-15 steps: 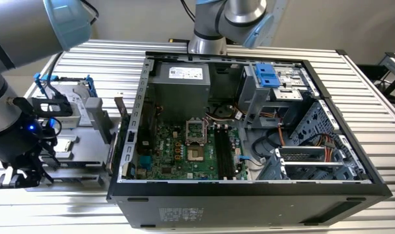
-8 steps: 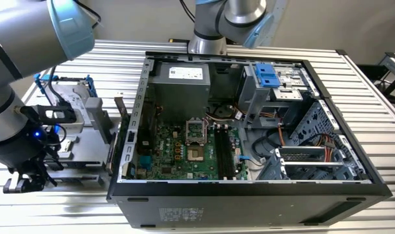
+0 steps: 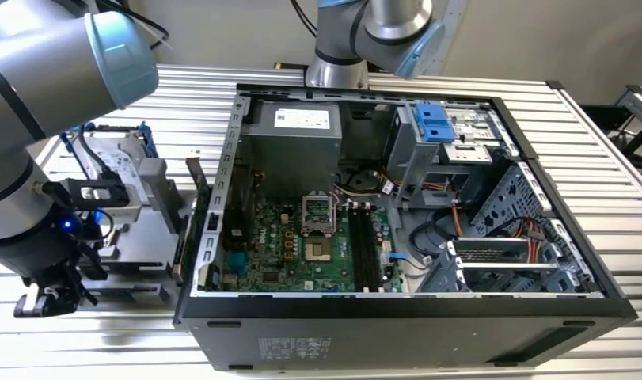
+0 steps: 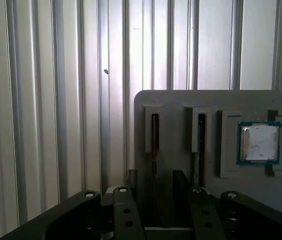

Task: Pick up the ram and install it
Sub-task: 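Pick up the ram and move it above insertion slot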

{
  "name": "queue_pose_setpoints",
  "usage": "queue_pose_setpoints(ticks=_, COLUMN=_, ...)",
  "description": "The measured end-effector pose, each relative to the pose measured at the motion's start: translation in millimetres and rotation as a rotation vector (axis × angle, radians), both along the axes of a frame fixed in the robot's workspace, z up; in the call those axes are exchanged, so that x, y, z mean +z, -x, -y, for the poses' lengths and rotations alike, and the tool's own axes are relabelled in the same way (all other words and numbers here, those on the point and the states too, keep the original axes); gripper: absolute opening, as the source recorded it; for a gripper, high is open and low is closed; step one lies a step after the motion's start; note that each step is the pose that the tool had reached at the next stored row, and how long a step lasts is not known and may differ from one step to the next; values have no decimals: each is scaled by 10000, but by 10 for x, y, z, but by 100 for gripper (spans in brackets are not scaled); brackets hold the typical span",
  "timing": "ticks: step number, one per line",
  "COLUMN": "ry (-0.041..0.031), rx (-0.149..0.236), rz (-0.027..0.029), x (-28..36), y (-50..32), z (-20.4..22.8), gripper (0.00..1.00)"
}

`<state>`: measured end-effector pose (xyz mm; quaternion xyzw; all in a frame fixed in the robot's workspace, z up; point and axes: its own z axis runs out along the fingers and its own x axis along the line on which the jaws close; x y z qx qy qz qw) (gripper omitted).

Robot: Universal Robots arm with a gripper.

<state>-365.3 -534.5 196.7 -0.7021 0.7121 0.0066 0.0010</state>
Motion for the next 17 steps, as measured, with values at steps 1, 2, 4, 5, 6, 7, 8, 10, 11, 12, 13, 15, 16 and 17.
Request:
queue_pose_setpoints(ticks=1, ry=0, rx=-14, rz=0, x=-12, y=0, z=-6, gripper=100)
queue_pose_setpoints(ticks=2, ry=1, rx=-30, rz=-2, x=-21, y=0, z=-12, gripper=100)
queue_pose_setpoints(ticks=4, ry=-1, rx=-52, rz=0, x=-35, y=0, z=-26, gripper=100)
queue_pose_setpoints(ticks=5, ry=-1, rx=-59, rz=1, x=-39, y=1, z=-31, gripper=100)
queue_pose_setpoints(ticks=6, ry=0, rx=-60, rz=0, x=-40, y=5, z=-31, gripper=100)
queue_pose_setpoints(ticks=7, ry=1, rx=-61, rz=-1, x=-40, y=13, z=-31, gripper=100)
queue_pose_setpoints(ticks=8, ry=0, rx=-61, rz=-1, x=-40, y=15, z=-31, gripper=100)
queue_pose_setpoints(ticks=10, ry=0, rx=-59, rz=0, x=-40, y=15, z=-32, gripper=100)
queue_pose_setpoints(ticks=11, ry=-1, rx=-60, rz=1, x=-40, y=16, z=-32, gripper=100)
queue_pose_setpoints(ticks=12, ry=-1, rx=-60, rz=1, x=-41, y=18, z=-32, gripper=100)
queue_pose_setpoints(ticks=13, ry=0, rx=-60, rz=0, x=-40, y=18, z=-32, gripper=100)
queue_pose_setpoints(ticks=15, ry=-1, rx=-60, rz=1, x=-41, y=20, z=-32, gripper=100)
queue_pose_setpoints(ticks=16, ry=0, rx=-61, rz=0, x=-40, y=21, z=-32, gripper=100)
queue_pose_setpoints(ticks=17, ry=0, rx=-60, rz=1, x=-41, y=21, z=-32, gripper=100)
